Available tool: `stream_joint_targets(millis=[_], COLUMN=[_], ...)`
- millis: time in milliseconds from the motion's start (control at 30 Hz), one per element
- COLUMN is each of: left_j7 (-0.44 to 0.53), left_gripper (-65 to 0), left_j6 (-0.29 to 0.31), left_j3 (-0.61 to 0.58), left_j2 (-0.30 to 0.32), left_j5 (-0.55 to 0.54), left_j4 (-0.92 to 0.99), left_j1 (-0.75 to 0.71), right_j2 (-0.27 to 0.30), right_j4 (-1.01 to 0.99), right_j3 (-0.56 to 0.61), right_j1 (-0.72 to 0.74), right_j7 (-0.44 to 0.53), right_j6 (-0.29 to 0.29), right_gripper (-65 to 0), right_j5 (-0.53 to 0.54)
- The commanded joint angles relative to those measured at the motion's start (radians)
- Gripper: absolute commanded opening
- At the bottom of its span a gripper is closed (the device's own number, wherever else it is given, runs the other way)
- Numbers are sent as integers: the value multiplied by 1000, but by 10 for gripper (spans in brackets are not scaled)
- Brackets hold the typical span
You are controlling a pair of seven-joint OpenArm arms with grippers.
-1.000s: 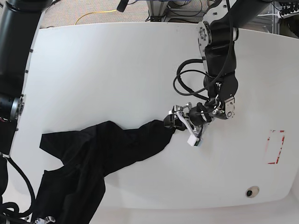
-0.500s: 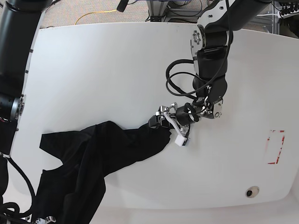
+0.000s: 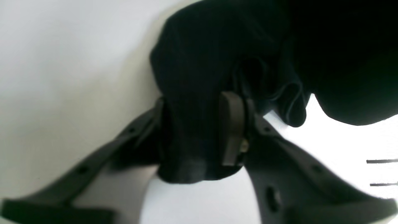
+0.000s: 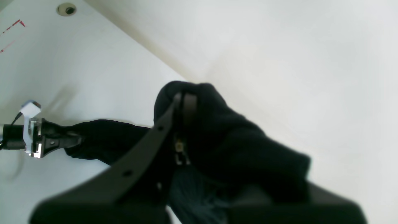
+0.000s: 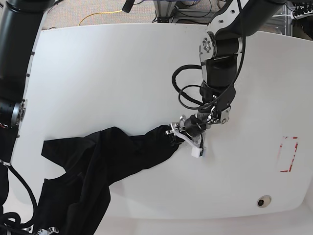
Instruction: Fold the T-shirt properly
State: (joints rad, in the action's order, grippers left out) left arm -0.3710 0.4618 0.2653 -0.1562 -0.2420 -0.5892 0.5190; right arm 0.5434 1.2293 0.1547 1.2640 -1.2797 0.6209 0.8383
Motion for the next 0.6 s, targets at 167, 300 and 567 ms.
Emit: stream_joint_targets(millis=[167, 300, 567], left_j7=[4, 4, -56], left_gripper=[-650, -650, -650], left_j6=[-122, -119, -61], left_j3=[-2, -1, -8], left_j2=[-1, -1, 86], left_j5=[25, 3, -165], left_j4=[16, 15, -104], left_j1=[17, 17, 8], right_j2=[8, 10, 60], right_j4=[14, 14, 10], right_j3=[-8, -8, -10], right_j1=[41, 41, 41], right_j7=[30, 30, 48], right_j6=[-2, -2, -6], right_gripper=[-650, -650, -650], right_j5=[11, 11, 6])
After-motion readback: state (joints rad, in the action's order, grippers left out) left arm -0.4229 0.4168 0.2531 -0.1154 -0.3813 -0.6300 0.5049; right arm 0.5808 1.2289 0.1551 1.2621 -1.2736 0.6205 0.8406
